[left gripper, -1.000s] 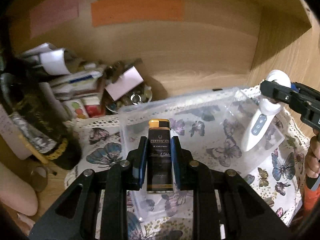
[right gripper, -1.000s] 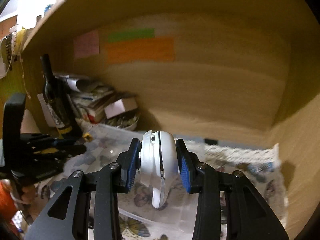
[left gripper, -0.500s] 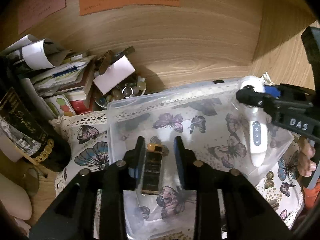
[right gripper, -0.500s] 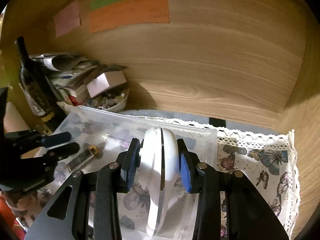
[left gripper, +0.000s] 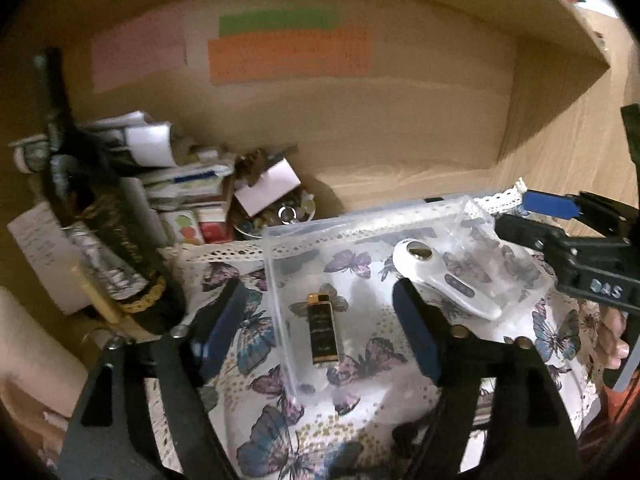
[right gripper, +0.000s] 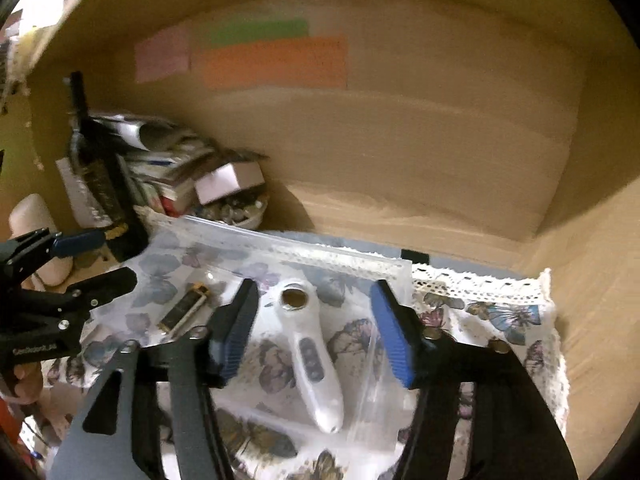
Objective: Organize rigid objects
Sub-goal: 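Grasp the white plug adapter with the left tool while the right tool grasps the silver tube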
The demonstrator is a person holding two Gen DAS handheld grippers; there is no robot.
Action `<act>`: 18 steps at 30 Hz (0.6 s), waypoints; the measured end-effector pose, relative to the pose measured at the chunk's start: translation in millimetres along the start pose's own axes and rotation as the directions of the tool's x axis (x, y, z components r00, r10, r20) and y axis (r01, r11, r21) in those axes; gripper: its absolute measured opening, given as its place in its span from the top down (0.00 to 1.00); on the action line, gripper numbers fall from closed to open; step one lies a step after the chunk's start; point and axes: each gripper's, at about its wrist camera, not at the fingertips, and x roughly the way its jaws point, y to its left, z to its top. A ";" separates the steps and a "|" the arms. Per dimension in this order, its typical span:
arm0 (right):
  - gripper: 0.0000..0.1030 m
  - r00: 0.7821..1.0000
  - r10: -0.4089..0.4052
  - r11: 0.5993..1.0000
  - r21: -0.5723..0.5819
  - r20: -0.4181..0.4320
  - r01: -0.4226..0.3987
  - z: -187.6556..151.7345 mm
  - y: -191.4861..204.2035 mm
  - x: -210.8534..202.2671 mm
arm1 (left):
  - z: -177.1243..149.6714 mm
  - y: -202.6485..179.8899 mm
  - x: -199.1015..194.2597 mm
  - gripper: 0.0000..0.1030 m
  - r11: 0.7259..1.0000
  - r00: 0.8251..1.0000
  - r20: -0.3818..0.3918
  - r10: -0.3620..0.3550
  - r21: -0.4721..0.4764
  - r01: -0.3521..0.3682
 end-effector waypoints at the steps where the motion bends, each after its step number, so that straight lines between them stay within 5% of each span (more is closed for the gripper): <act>1: 0.35 1.000 0.005 1.000 -0.005 0.013 -0.005 -3.2 2.5 -7.9 | -2.9 -0.9 -8.4 0.20 1.000 1.000 0.014 0.006 0.005 -0.006; 5: 0.30 0.999 0.016 0.999 -0.030 0.046 -0.015 -22.1 16.2 -35.1 | -17.9 -2.4 -35.0 0.04 1.000 0.999 0.046 0.004 0.007 -0.004; 13: 0.30 0.998 0.052 0.998 -0.023 0.024 -0.052 -70.0 31.4 -53.9 | -63.3 -14.1 -54.8 0.01 1.000 1.000 0.006 0.001 0.022 -0.001; 18: 0.32 0.995 0.081 0.997 -0.002 -0.062 -0.081 -97.4 36.1 -37.6 | -96.0 -20.8 -49.8 0.01 1.000 0.998 -0.056 -0.010 0.017 0.011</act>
